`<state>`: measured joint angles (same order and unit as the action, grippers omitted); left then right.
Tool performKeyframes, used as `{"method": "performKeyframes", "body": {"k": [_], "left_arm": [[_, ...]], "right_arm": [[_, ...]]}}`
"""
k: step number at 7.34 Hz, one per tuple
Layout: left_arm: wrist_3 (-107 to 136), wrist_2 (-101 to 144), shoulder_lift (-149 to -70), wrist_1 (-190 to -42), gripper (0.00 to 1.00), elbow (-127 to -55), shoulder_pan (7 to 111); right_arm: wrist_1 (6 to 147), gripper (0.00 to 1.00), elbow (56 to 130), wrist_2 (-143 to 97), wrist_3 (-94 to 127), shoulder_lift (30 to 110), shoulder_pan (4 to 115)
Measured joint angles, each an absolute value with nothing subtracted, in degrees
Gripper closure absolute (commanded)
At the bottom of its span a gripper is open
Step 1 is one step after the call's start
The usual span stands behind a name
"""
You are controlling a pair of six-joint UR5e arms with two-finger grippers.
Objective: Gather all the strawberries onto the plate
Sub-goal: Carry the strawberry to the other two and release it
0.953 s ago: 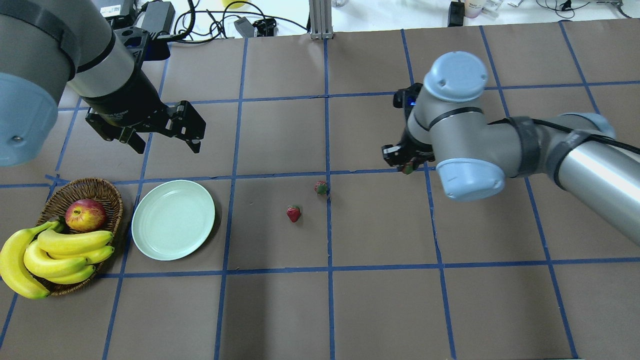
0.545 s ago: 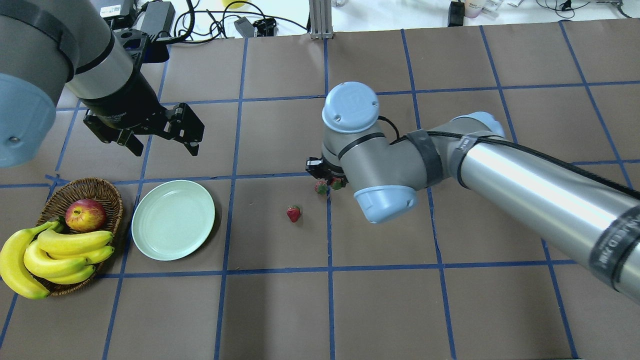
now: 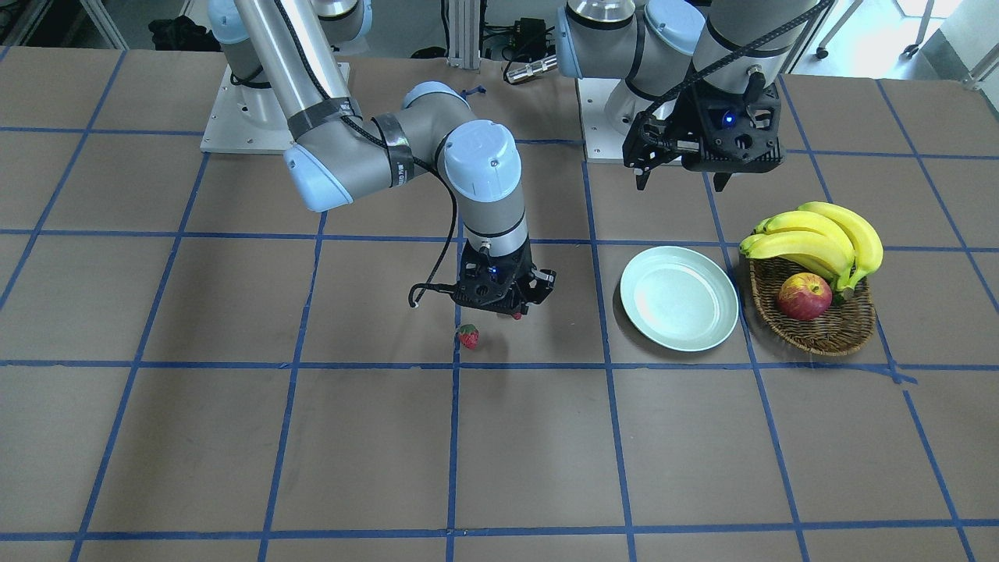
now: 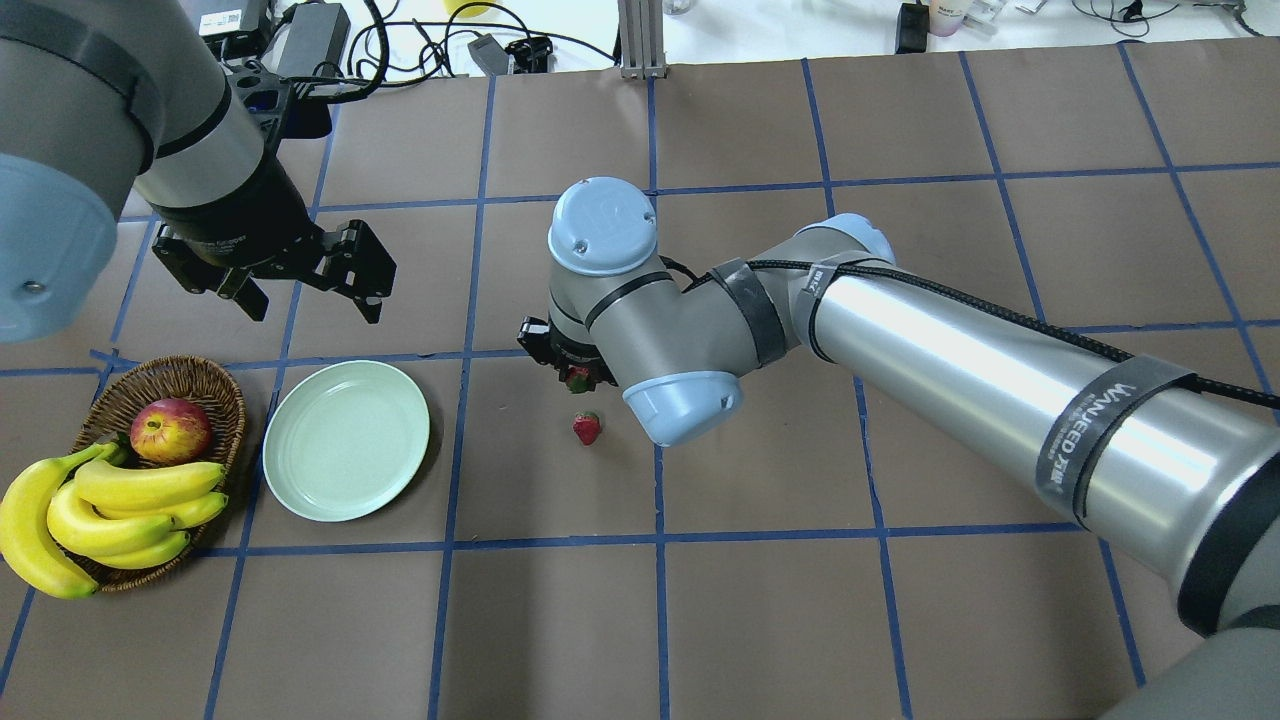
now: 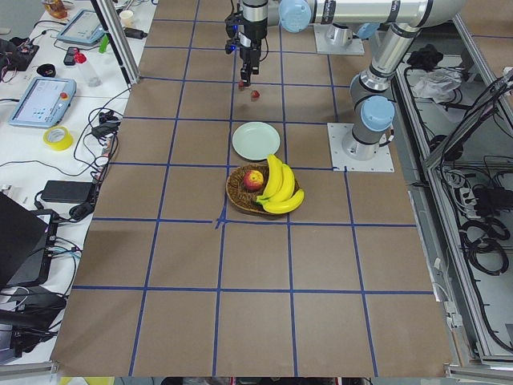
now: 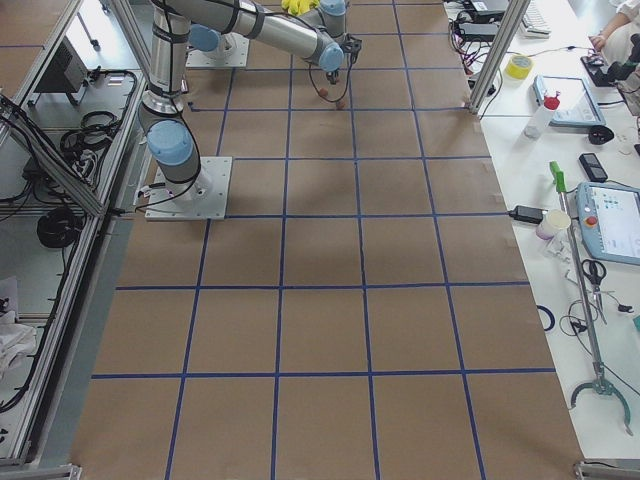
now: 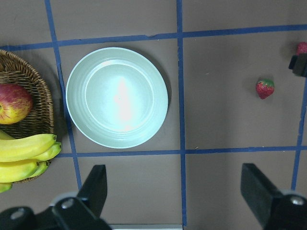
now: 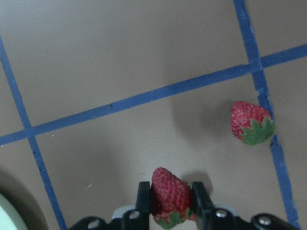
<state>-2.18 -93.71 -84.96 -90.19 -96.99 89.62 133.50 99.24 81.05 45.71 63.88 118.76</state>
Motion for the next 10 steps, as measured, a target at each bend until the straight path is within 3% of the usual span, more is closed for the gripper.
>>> {"method": "performKeyframes", "body": {"k": [2, 5, 6, 7, 8, 10], "left_arm": [[-2.1, -93.7, -85.0, -90.2, 0.00, -97.0, 89.7], [-2.0, -93.7, -85.0, -90.2, 0.00, -97.0, 90.0], [-2.0, -93.7, -85.0, -90.2, 0.00, -97.0, 90.0], [-2.0, -93.6, -85.0, -90.2, 0.00, -97.0, 90.1], [-1.5, -93.6, -85.0, -90.2, 0.00, -97.0, 90.1], [-0.1, -93.3, -85.4, -90.4, 0.00, -97.4, 90.3]], "right_arm": [[133.9, 0.60, 99.4, 78.6, 46.5, 62.4, 119.4], [133.9, 0.47, 99.3, 77.5, 46.7, 61.5, 119.4], [133.8, 0.28, 99.0, 77.7, 46.0, 61.8, 119.3], [133.6, 0.14, 98.8, 78.4, 44.4, 62.6, 118.8], [133.3, 0.07, 98.8, 80.0, 42.5, 63.6, 118.3], [131.0, 0.03, 98.8, 82.8, 36.8, 66.9, 113.8]]}}
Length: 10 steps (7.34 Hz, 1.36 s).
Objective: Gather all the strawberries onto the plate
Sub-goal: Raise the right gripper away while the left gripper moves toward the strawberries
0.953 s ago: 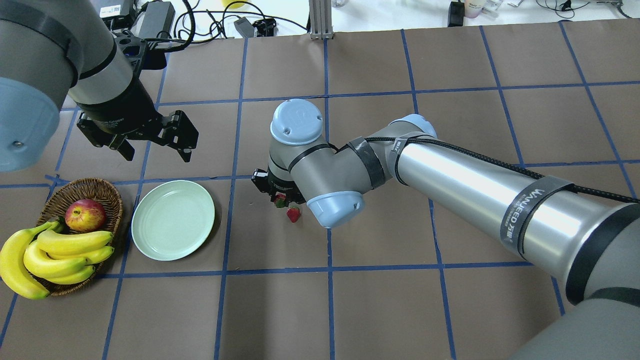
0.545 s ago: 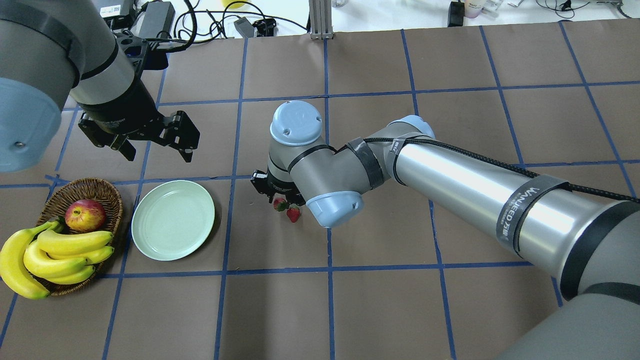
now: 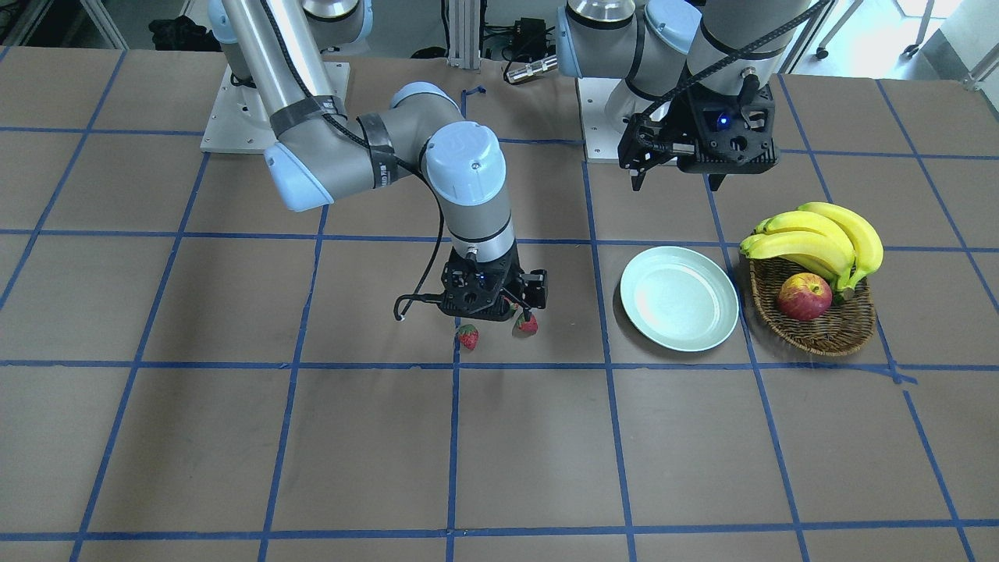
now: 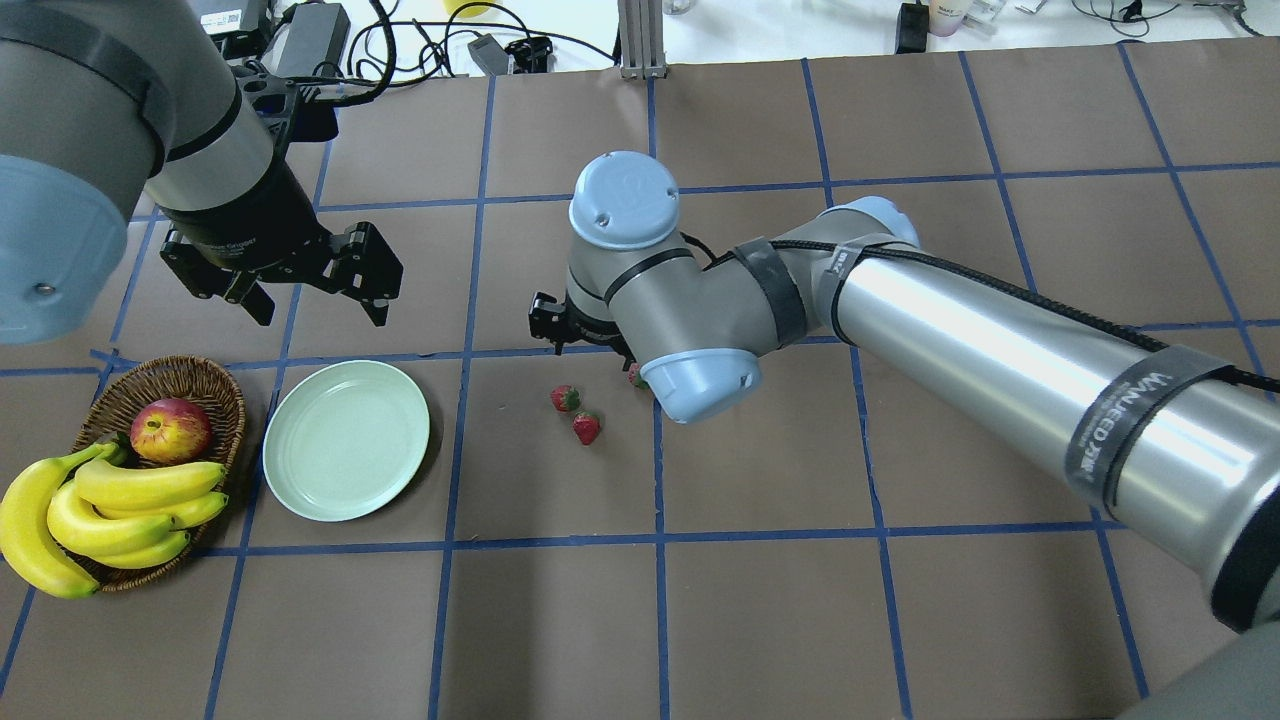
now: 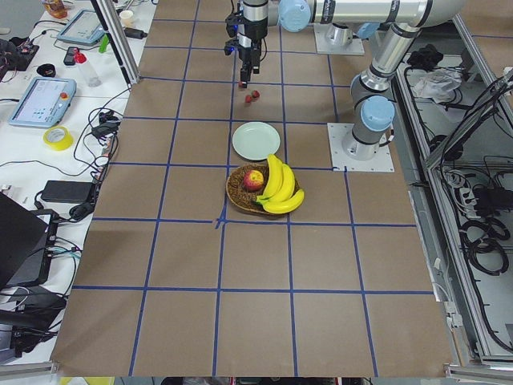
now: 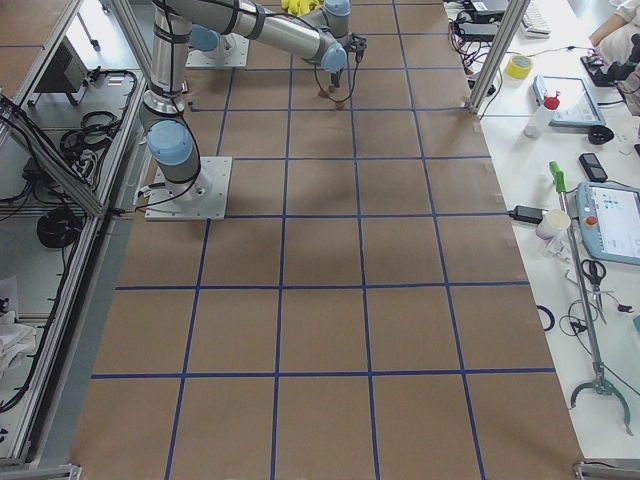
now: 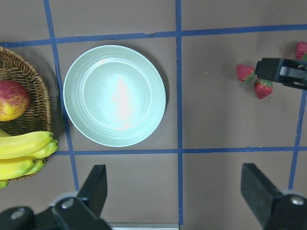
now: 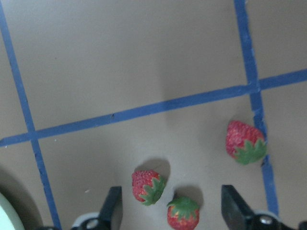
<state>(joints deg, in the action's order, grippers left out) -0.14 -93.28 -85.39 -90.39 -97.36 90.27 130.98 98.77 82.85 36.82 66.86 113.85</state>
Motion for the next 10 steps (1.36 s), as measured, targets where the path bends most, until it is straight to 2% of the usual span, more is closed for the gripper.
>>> {"method": "performKeyframes", "body": {"k": [1, 3, 5, 7, 9, 10], "left_arm": [[0.4, -92.2, -85.7, -90.2, 0.00, -97.9, 90.4], [0.6, -88.6, -86.5, -89.5, 0.00, -98.6, 89.8], [0.7, -87.1, -88.2, -89.0, 0.00, -98.9, 87.7], [0.7, -86.6, -89.9, -85.5, 0.00, -99.9, 86.8], [1.9, -86.5, -92.3, -73.3, 0.00, -104.7, 88.8], [3.8, -86.4, -93.9, -66.6, 0.00, -107.6, 90.4]], "right_arm": [[127.4, 0.00, 98.7, 83.4, 30.7, 69.7, 109.3], [122.5, 0.00, 98.5, 83.5, 16.2, 74.0, 97.6], [116.6, 0.00, 97.6, 84.1, 10.1, 78.2, 90.5], [102.3, 0.00, 91.2, 85.9, 8.0, 82.7, 89.5], [87.6, 0.00, 81.3, 87.3, 6.3, 85.0, 92.6], [84.8, 0.00, 78.8, 88.3, 2.5, 85.9, 94.3]]}}
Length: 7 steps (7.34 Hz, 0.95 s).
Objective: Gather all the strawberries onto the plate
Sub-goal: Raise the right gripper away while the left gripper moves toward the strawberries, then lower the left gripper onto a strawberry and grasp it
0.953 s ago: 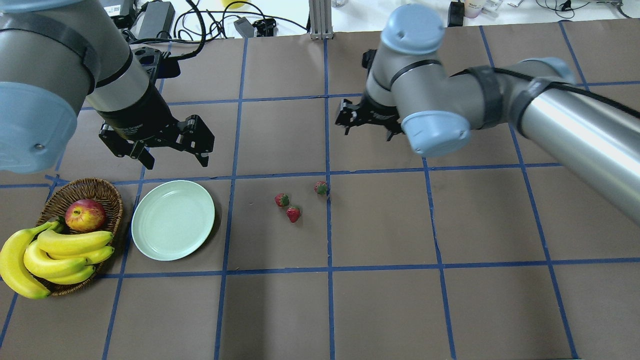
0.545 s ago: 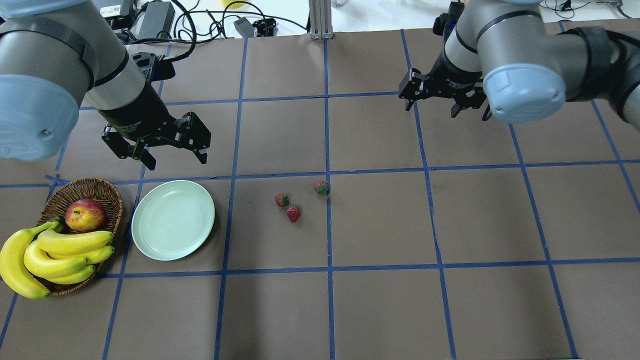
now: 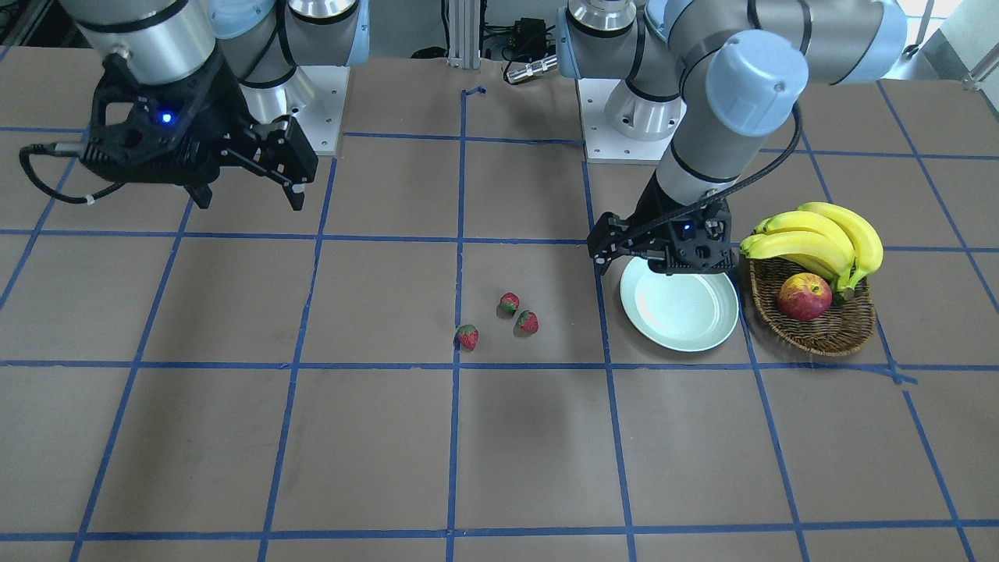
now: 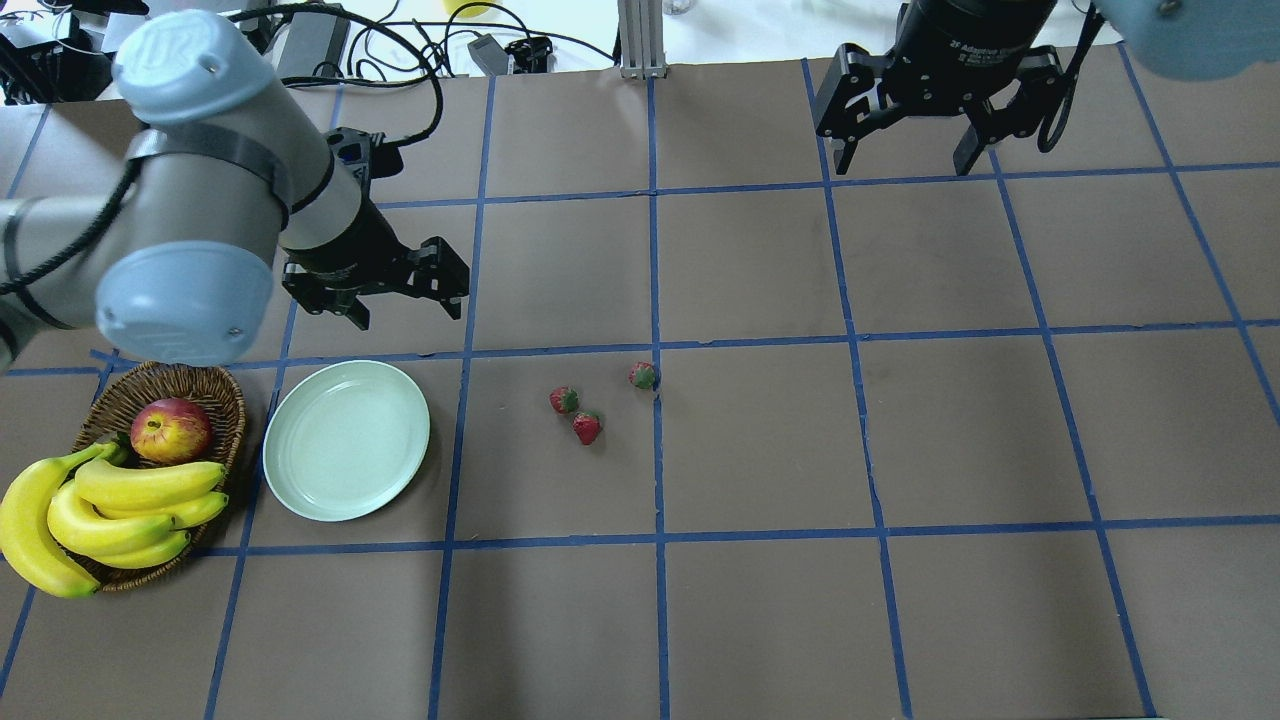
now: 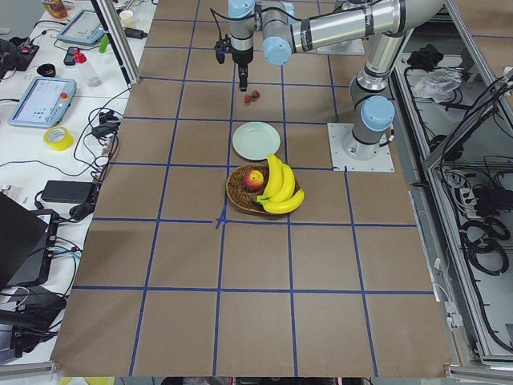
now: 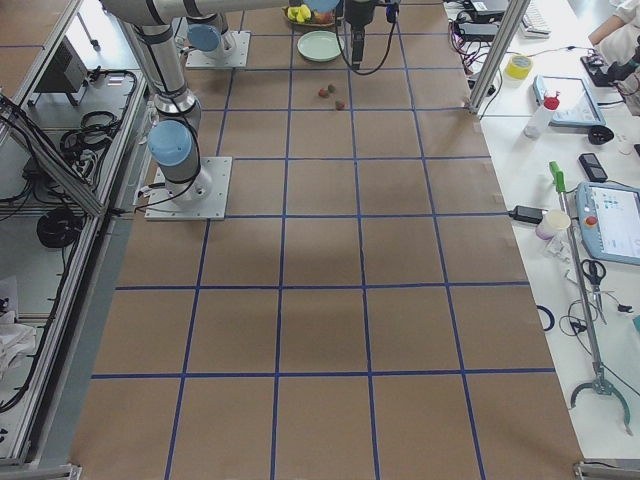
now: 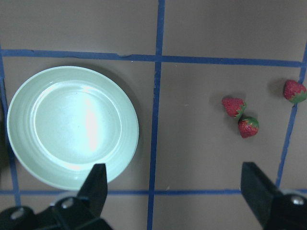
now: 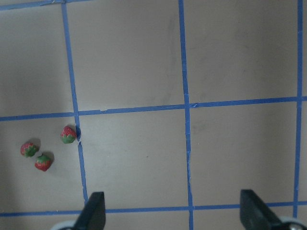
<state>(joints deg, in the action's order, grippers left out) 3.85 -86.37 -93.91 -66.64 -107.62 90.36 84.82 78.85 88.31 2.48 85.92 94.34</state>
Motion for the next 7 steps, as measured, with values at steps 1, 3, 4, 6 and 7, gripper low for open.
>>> {"method": "performKeyframes", "body": {"k": [1, 3, 4, 6, 7], "left_arm": [[6.8, -85.4, -95.5, -62.2, 0.00, -109.9, 91.9], [15.9, -82.9, -98.0, -59.5, 0.00, -112.3, 94.9], [19.0, -82.4, -99.4, -59.2, 0.00, -112.7, 95.6], [23.5, -81.0, -102.2, -57.8, 0.00, -113.0, 96.1], [26.2, -79.2, -103.6, -56.3, 0.00, -113.0, 96.2]], "right_arm": [[83.8, 0.00, 78.0, 88.9, -3.2, 86.7, 95.0], [83.5, 0.00, 77.8, 89.7, -9.7, 87.4, 95.2], [83.5, 0.00, 78.1, 89.7, -10.3, 87.3, 94.4], [83.2, 0.00, 78.7, 89.1, -10.7, 86.9, 91.0], [83.0, 0.00, 78.8, 89.1, -10.8, 86.9, 90.2]]}}
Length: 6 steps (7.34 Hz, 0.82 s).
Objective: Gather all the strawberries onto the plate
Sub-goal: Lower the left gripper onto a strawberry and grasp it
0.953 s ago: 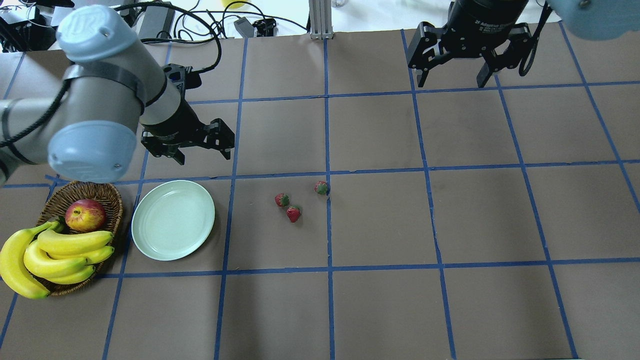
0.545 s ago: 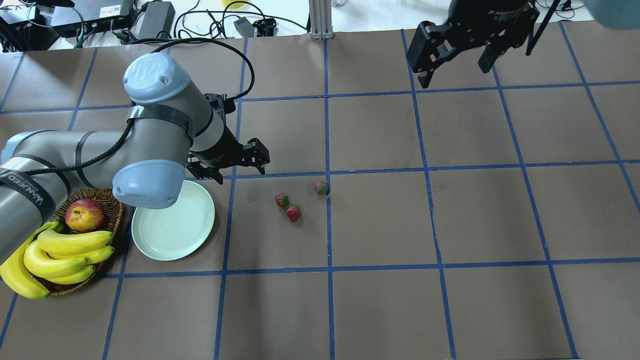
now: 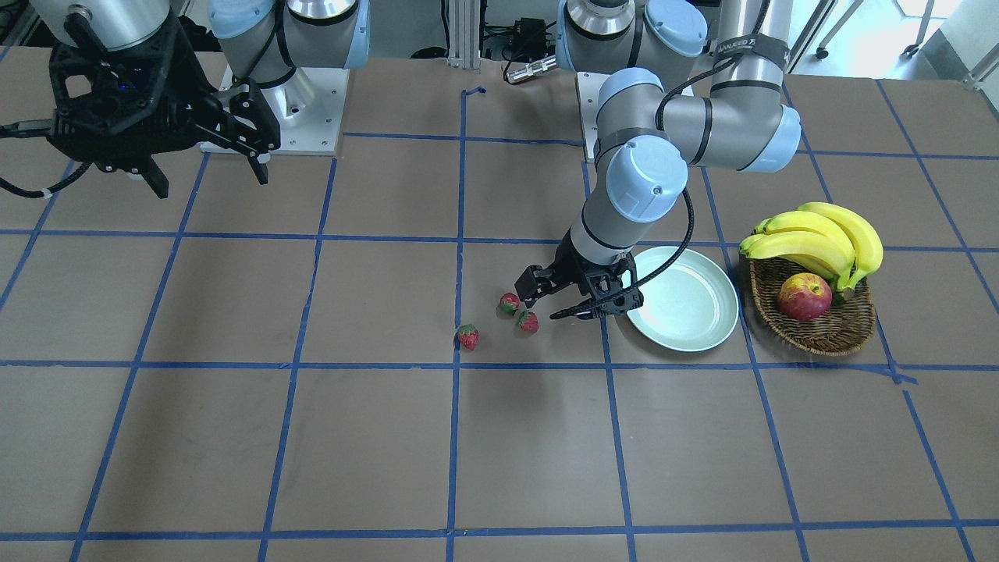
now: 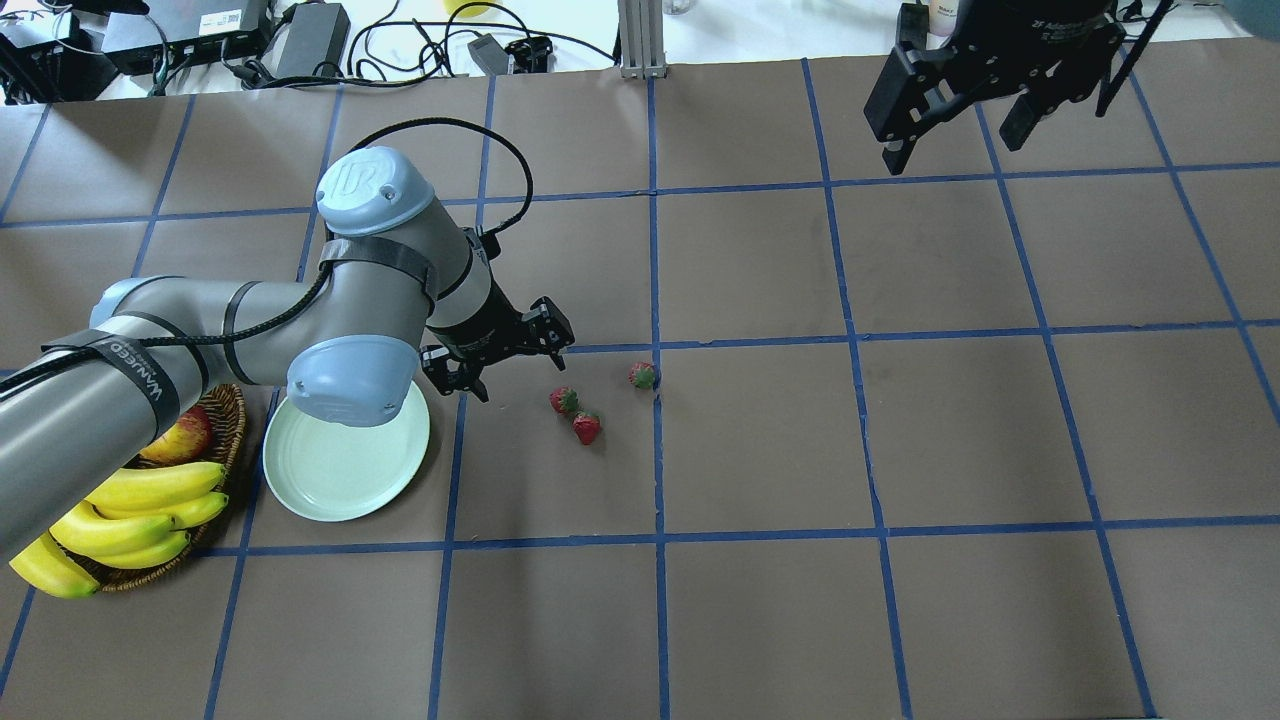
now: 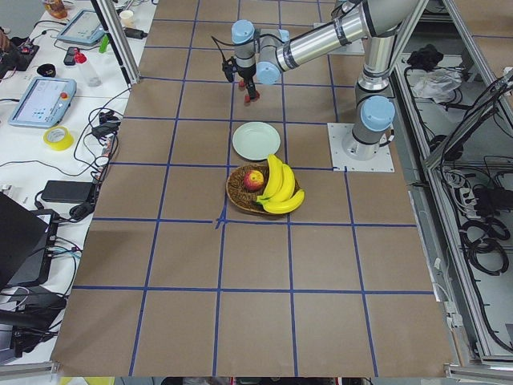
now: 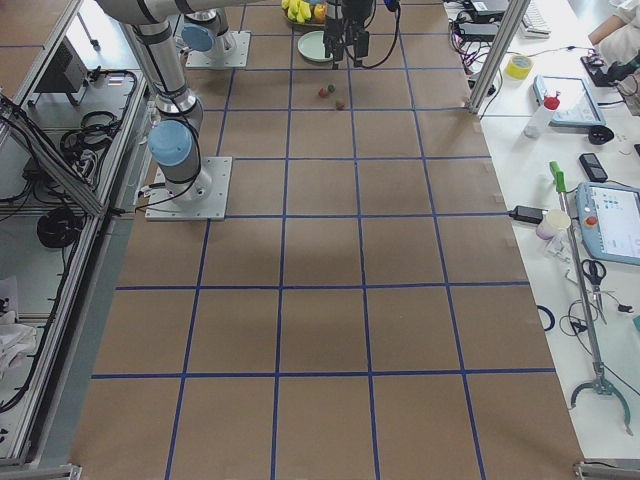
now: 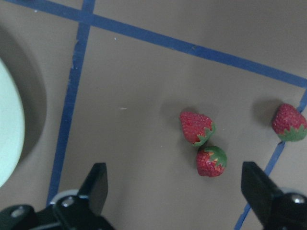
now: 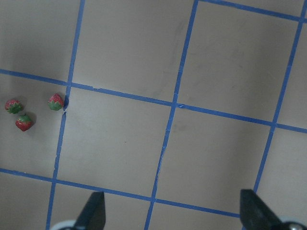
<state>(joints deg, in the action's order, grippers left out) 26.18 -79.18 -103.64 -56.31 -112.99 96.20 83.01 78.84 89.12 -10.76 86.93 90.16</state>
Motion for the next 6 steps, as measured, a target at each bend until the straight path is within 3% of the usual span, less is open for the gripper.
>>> {"method": "performKeyframes", "body": {"k": [3, 6], "left_arm": [[34.5, -77.3, -108.0, -53.5, 0.00, -113.0, 97.3], [37.2, -77.3, -110.8, -52.8, 0.13, -112.9, 98.0]], "right_arm": [[82.8, 0.00, 79.0, 89.7, -11.0, 86.9, 90.0], [83.2, 0.00, 79.1, 89.4, -10.9, 85.5, 90.0]]}}
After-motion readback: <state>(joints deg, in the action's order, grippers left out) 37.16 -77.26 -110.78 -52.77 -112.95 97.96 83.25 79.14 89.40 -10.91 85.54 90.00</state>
